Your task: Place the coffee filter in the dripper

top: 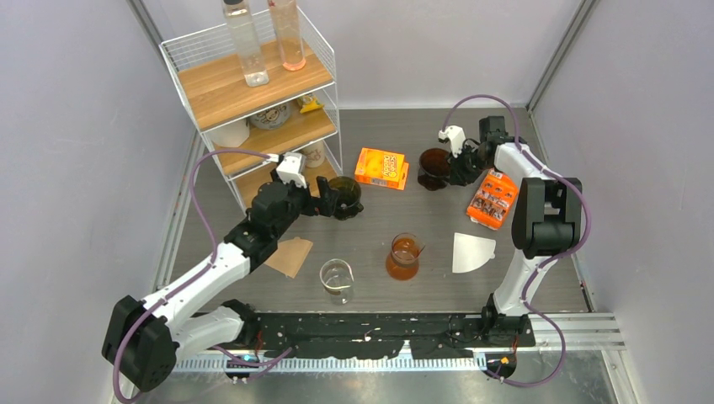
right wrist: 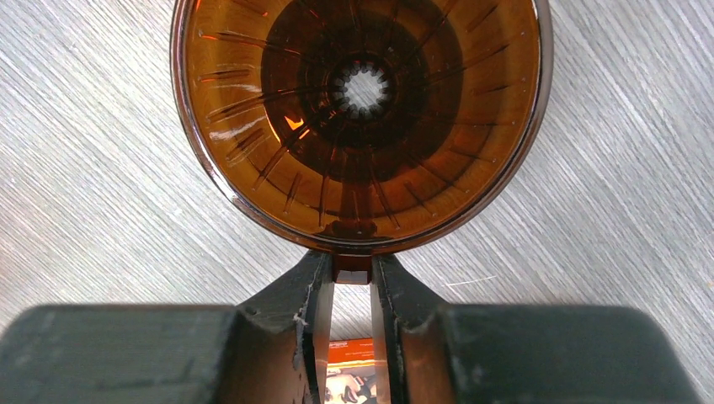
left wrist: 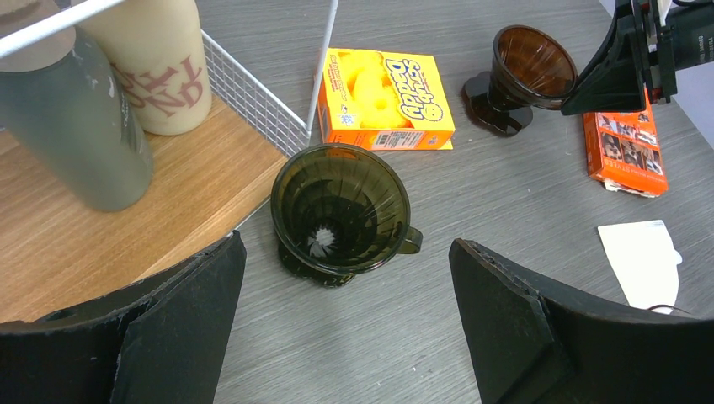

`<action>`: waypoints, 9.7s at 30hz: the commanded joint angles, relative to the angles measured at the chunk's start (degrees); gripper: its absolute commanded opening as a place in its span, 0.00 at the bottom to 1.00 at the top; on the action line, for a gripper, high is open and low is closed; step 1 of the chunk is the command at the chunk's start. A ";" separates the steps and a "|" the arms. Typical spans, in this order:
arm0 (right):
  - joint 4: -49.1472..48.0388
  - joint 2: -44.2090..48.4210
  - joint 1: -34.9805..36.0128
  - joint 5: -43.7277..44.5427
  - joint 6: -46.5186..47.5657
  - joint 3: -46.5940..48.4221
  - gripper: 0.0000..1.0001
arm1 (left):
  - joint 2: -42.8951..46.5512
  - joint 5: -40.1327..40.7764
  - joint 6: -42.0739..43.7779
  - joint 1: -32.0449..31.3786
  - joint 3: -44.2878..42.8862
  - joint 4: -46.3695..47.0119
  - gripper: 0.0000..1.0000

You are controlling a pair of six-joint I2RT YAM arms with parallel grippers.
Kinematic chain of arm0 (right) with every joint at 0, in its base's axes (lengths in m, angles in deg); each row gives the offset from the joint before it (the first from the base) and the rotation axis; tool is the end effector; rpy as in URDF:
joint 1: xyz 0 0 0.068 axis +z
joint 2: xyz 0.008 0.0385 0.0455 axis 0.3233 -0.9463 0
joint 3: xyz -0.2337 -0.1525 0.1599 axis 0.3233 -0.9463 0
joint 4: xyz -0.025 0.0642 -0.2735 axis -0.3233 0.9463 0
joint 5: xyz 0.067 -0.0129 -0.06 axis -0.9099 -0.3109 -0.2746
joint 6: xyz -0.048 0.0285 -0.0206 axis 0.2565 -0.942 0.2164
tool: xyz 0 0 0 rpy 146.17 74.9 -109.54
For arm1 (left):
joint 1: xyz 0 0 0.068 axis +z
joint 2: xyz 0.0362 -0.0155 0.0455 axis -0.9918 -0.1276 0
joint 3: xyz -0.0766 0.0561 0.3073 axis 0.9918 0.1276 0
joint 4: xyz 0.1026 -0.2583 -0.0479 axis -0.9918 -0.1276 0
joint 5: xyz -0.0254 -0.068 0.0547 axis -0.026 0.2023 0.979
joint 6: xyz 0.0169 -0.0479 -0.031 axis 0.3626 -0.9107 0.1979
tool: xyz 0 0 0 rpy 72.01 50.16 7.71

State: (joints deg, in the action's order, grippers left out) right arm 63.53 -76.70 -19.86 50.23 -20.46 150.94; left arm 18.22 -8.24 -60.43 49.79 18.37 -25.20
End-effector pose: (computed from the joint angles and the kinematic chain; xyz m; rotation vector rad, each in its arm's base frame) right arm 0.4268 0.0122 0.2355 -1.0691 2.2868 0.3209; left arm 0.2082 -0.1292 0.3087 0.1474 1.8353 -0.5501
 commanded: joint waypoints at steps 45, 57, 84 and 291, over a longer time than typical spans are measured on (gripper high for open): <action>20.88 50.89 47.34 35.41 -53.50 -10.72 0.05 | 1.67 2.48 -2.25 -0.13 -1.44 1.57 0.99; 26.01 53.27 52.89 31.98 -56.87 -12.46 0.05 | 0.91 2.76 -2.44 -0.16 -1.77 1.38 0.99; 25.18 54.08 54.48 33.09 -58.33 -17.77 0.30 | 0.86 2.33 -2.88 -0.12 -1.90 1.14 0.99; -36.44 49.11 34.40 1.30 -51.90 -18.16 0.49 | -4.25 -44.33 -2.31 -1.80 -19.18 3.30 0.00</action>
State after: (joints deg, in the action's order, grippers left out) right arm 30.09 -29.40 14.18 50.93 -73.29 133.39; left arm 11.18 -49.44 -66.98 48.19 -0.88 -25.02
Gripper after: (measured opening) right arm 0.312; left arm 0.044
